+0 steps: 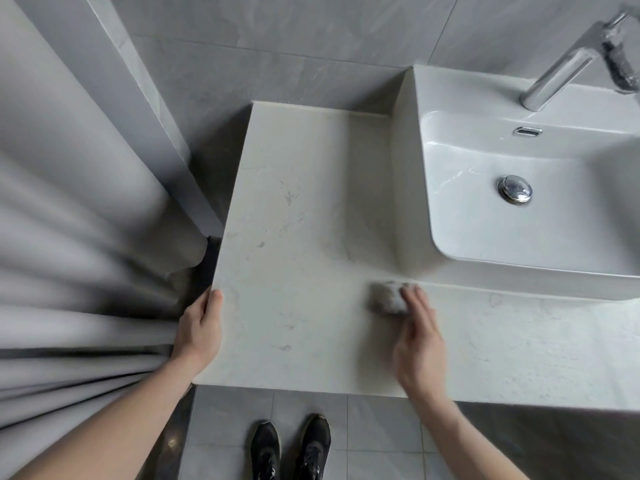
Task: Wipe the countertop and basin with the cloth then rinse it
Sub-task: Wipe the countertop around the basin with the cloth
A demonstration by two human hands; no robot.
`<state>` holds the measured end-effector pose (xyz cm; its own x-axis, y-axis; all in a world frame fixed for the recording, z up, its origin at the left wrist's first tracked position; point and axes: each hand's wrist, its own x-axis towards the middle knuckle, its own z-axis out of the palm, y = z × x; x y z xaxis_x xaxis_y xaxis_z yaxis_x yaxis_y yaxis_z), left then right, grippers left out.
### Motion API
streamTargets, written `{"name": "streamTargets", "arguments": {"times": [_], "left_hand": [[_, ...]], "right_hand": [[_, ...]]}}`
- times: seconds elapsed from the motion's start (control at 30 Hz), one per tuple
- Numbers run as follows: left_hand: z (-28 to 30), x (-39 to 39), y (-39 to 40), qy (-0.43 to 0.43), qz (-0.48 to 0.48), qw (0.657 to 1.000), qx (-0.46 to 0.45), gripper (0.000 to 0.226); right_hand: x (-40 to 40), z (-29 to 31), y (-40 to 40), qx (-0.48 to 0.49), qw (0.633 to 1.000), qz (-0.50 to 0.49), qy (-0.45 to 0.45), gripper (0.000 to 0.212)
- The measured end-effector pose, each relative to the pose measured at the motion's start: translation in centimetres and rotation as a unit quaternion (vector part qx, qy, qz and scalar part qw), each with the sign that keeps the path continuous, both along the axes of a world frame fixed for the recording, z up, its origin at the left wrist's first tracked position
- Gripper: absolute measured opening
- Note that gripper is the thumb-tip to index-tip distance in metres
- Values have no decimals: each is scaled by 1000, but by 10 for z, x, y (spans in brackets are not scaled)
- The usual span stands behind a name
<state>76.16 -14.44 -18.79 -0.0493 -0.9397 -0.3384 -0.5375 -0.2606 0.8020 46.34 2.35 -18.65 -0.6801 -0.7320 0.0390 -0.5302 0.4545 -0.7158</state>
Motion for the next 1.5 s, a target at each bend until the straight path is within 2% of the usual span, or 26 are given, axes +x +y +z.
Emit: {"name": "streamTargets", "arguments": {"times": [0.13, 0.23, 0.3, 0.47, 0.57, 0.7, 0.8, 0.9, 0.97, 1.07, 1.13, 1.2, 1.37, 1.5], "left_hand": [[-4, 2, -2, -5, 1, 1000, -2, 31], [-9, 5, -2, 5, 1, 1000, 1, 27], [-12, 7, -3, 0, -3, 1000, 4, 25], [-19, 11, -5, 9, -1, 1000, -6, 42], [-25, 13, -5, 16, 6, 1000, -10, 41], [-24, 12, -7, 47, 20, 999, 11, 34], [-20, 10, -7, 51, 28, 998, 30, 30], [-25, 14, -7, 44, 30, 999, 11, 34], [-26, 16, -7, 35, 30, 999, 17, 35], [-24, 15, -5, 56, 18, 998, 27, 39], [-23, 16, -5, 72, 20, 996, 41, 43], [-19, 16, -6, 70, 20, 996, 52, 40], [-11, 14, -5, 66, 17, 995, 66, 35], [-10, 14, -5, 75, 22, 994, 75, 37]], "right_hand": [[-59, -8, 34, 86, 993, -70, 45, 53], [-47, -12, 37, 155, 982, -64, 86, 59], [-26, -12, 24, 166, 980, -73, 83, 65], [68, -16, -23, 109, 987, 80, 86, 65], [138, -13, -52, 77, 978, 181, 66, 76], [205, -10, -76, 60, 964, 254, 54, 73], [210, -9, -77, 57, 968, 243, 27, 71], [195, -5, -70, 28, 974, 223, -29, 69], [174, -5, -63, 4, 985, 167, -49, 69], [121, -6, -46, -6, 999, 39, -21, 63], [80, -5, -32, 14, 999, -39, 9, 53], [48, -5, -17, 64, 993, -89, 33, 51], [51, -12, -2, 174, 977, -87, 83, 60], [100, -13, -18, 193, 973, -81, 92, 63]]}}
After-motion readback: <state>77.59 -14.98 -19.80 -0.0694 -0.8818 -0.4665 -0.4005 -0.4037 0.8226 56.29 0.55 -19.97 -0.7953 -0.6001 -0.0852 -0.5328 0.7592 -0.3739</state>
